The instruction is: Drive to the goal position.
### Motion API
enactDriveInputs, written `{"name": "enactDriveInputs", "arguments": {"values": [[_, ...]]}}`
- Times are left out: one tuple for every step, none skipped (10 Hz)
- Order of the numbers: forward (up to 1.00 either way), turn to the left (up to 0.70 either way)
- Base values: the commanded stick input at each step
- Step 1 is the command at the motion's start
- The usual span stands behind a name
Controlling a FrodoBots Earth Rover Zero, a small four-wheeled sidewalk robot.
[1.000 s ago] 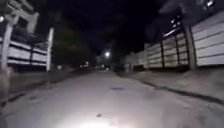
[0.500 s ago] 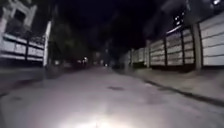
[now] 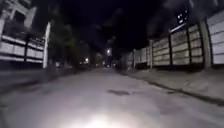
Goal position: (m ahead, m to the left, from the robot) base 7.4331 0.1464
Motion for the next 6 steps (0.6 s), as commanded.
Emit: {"name": "enactDriveInputs", "arguments": {"values": [[0.70,0.00],[0.70,0.00],[0.70,0.00],[0.70,0.00],[0.70,0.00],[0.70,0.00]]}}
